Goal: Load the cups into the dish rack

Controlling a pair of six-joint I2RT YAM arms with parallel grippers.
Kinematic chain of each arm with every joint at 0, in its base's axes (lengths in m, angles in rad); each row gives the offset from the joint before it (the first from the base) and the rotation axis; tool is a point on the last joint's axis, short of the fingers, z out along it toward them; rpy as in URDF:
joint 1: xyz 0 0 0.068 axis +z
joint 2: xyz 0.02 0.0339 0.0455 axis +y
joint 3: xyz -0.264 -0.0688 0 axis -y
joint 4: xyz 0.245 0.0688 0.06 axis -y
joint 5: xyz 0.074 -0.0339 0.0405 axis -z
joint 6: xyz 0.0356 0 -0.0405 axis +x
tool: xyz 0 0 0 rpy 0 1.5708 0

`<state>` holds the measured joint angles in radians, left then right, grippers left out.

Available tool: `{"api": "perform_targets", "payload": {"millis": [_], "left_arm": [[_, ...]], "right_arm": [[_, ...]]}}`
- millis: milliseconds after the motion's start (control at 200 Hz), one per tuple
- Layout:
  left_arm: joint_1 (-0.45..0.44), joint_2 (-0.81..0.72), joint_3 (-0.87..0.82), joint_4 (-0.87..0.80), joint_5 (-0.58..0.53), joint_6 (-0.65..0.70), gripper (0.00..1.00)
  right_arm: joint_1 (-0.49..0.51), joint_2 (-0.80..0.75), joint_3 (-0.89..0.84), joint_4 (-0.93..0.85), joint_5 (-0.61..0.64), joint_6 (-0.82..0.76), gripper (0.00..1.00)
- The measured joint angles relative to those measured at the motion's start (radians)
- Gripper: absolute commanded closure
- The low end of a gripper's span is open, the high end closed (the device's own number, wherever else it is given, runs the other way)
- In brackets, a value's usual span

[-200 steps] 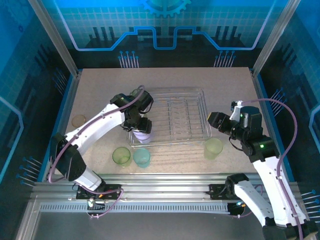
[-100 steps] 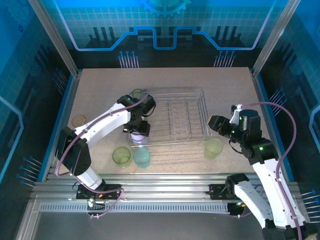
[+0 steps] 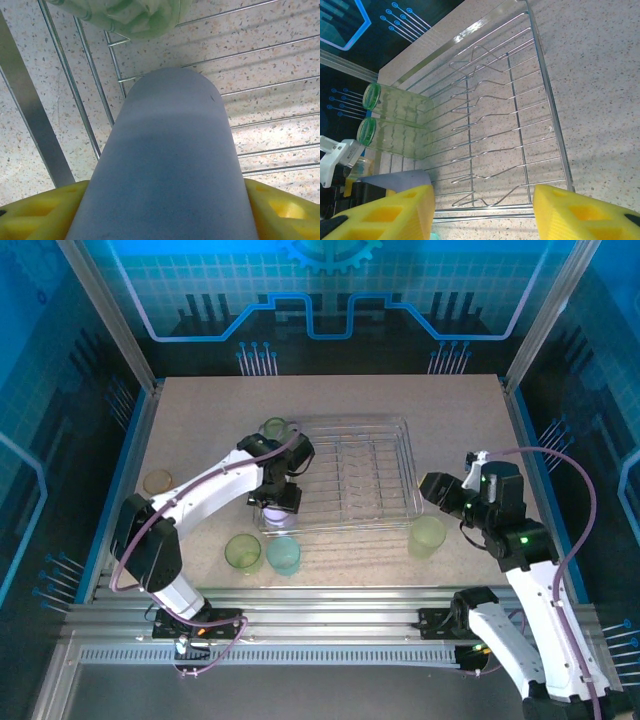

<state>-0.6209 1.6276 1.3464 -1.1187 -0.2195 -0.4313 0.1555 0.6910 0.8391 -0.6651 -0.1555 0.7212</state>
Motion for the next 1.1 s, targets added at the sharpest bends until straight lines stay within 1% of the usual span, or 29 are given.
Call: {"api": "perform_targets", "payload": {"millis": [645,896,1101], "left_arm": [[-0.001,-0.016,-0.020,0.030,0.001,-0.015,0.51],[0.006,-0.013,-0.020,0.046,0.011,-0.015,0.43],[0.022,-0.011,-0.020,0.057,0.019,-0.014,0.43]], "right_arm": [[0.000,-0.031,-0.023,-0.001,0.015,0.000,0.47],[0.000,-0.031,-0.024,-0.001,0.015,-0.001,0.47],[-0.002,-0.025,-0.024,-0.001,0.013,0.000,0.47]]}}
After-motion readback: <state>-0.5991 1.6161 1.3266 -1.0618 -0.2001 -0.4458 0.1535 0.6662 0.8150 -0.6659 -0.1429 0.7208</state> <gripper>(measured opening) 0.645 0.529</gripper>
